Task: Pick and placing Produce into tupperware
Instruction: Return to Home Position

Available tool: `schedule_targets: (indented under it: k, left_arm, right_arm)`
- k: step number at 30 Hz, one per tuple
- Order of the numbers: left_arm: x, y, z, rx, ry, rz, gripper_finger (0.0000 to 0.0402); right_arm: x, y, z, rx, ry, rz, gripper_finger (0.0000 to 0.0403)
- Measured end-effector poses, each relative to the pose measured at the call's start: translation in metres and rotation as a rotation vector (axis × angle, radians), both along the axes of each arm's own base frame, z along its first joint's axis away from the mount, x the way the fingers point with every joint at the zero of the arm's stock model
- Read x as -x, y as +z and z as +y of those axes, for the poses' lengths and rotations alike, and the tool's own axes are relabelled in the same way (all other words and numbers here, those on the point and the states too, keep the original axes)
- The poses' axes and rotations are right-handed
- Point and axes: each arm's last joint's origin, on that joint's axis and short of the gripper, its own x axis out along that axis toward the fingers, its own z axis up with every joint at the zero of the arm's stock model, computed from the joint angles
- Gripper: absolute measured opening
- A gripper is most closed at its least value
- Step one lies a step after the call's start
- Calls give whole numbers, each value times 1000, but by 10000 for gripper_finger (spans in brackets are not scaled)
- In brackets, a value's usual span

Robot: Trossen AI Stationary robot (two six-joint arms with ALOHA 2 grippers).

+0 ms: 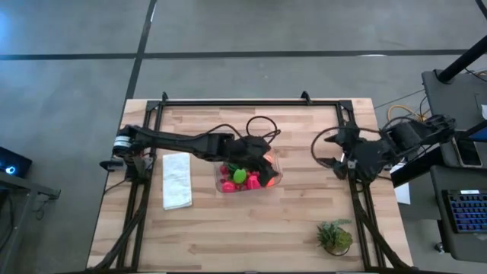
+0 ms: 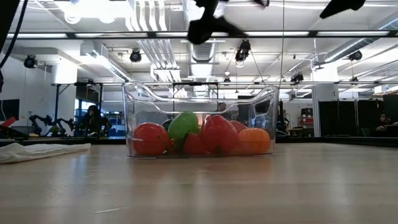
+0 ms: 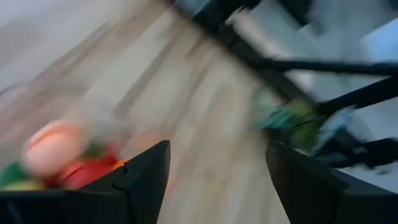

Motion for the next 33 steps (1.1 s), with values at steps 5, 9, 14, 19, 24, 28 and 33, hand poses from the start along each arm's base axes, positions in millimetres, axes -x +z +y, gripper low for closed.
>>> schedule_targets:
  k: [5, 9, 14, 19, 24, 28, 33]
  left_arm:
    - [-9, 20, -8, 41, -15, -221, 249]
    - [-12, 30, -21, 59, -117, -345, 249]
    - [-12, 21, -28, 69, -135, -346, 249]
    - [-10, 15, -24, 65, -123, -333, 249]
    - [2, 23, -15, 82, -167, -398, 249]
    - [28, 31, -7, 50, -189, -486, 249]
    - [78, 38, 0, -37, -202, -702, 249]
  right_arm:
    - [10, 10, -1, -74, 135, -10, 359]
    - [27, 4, -5, -161, 205, -36, 359]
    - [57, -19, -15, -260, 275, -108, 359]
    - [84, -41, -27, -328, 274, -256, 359]
    - [102, -61, -35, -361, 291, -395, 359]
    - [109, -78, -38, -379, 302, -477, 359]
    - [94, -87, -30, -391, 372, -505, 359]
